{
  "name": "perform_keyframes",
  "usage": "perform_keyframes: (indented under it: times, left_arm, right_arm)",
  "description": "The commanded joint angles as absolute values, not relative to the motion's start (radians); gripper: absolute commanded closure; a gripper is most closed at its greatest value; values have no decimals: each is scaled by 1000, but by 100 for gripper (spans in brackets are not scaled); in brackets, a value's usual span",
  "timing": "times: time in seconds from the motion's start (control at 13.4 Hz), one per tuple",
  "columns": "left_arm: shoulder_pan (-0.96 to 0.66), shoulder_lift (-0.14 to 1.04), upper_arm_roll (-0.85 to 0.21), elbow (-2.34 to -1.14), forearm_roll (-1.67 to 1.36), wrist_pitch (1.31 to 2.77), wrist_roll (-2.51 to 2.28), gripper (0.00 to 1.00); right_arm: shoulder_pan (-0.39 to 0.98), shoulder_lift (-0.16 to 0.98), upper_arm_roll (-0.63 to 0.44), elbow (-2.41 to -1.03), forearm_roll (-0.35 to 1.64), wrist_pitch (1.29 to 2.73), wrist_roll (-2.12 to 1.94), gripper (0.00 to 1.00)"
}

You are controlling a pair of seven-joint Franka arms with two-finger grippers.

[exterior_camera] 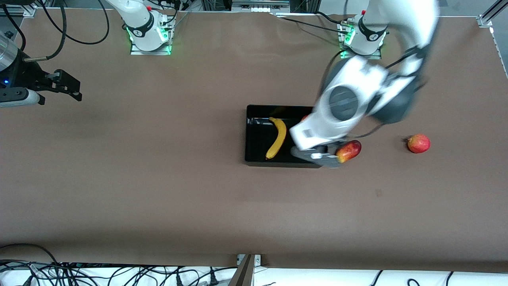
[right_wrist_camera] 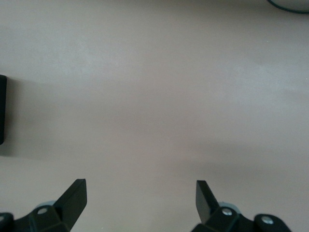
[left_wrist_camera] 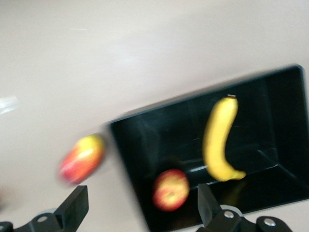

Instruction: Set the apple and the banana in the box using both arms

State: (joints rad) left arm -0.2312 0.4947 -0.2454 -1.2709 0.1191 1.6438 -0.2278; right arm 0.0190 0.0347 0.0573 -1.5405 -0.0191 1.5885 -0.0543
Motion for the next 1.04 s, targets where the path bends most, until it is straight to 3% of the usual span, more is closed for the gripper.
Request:
perform_keyframes:
  times: [0.0, 0.3, 0.45, 0.6, 0.82, 0.97]
  left_arm:
    - [-51, 370, -258, -1316, 123, 1603, -222, 0]
    - [98, 254, -255, -1348, 114, 1517, -222, 0]
    - [60, 128, -204, -1507, 85, 1557, -232, 0]
    - [-21, 53, -67, -1610, -4, 1592, -162, 0]
    - [-12, -63, -49, -1774, -5, 1741, -129, 0]
    - [-11, -83, -49, -1772, 0, 1668, -130, 0]
  right_arm:
    - [21, 41, 60, -1522, -31, 1583, -60, 0]
    - [21, 41, 60, -1522, -31, 1583, -60, 0]
    - [21, 41, 60, -1522, -31, 1583, -60, 0]
    - [21, 41, 60, -1522, -31, 1583, -60, 0]
    - [21, 41, 58, -1522, -31, 1583, -60, 0]
    - [21, 41, 60, -1522, -31, 1583, -60, 0]
